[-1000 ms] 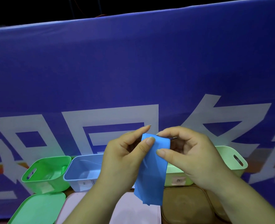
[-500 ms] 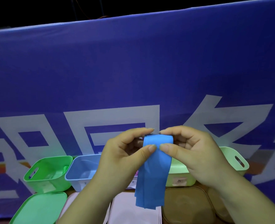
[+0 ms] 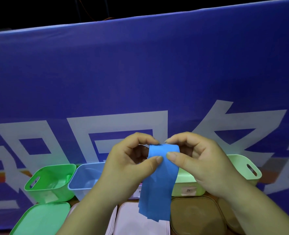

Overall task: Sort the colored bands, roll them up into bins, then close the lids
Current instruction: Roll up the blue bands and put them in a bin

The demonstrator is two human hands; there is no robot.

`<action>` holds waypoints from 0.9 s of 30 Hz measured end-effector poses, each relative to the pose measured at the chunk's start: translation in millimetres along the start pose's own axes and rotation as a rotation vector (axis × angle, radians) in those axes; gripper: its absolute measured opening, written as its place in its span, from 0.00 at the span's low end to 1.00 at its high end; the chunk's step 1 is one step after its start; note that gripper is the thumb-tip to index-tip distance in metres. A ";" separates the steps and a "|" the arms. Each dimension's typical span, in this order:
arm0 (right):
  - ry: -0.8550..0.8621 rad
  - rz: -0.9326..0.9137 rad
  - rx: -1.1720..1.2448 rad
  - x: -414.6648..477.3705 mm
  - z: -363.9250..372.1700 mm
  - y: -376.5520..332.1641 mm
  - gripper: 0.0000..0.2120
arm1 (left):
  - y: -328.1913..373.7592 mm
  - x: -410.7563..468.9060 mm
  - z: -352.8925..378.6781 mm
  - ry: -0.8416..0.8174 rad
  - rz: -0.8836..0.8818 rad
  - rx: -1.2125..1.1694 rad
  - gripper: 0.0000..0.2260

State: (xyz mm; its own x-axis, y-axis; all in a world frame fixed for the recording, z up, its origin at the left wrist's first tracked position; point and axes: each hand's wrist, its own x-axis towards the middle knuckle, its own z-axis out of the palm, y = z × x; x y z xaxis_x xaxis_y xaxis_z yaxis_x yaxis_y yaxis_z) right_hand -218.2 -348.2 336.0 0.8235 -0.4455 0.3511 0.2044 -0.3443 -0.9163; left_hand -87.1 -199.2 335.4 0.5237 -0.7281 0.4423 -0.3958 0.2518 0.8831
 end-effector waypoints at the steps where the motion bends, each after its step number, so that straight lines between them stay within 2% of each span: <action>1: 0.003 -0.002 0.012 -0.3 -0.3 0.2 0.12 | -0.5 0.3 0.2 0.011 -0.009 -0.006 0.11; 8: 0.030 -0.036 -0.030 -2.3 2.4 3.8 0.17 | -2.6 -0.3 1.4 0.071 -0.063 -0.009 0.10; 14: 0.043 -0.047 -0.044 -2.3 2.6 3.7 0.16 | -0.7 -1.5 4.6 0.095 -0.064 0.013 0.09; 21: 0.060 -0.055 -0.019 -2.7 2.8 -0.2 0.14 | 2.3 -4.4 8.2 0.120 -0.047 0.029 0.15; 27: 0.066 -0.059 0.043 -1.9 2.4 -2.9 0.12 | 3.8 -4.8 6.7 0.085 -0.029 -0.020 0.15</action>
State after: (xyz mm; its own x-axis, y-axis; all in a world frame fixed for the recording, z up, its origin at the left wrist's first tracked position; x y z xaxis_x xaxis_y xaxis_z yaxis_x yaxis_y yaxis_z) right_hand -219.1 -344.4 337.5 0.7729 -0.4796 0.4155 0.2754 -0.3363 -0.9006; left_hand -96.1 -199.0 335.5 0.5972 -0.6786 0.4276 -0.3647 0.2452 0.8983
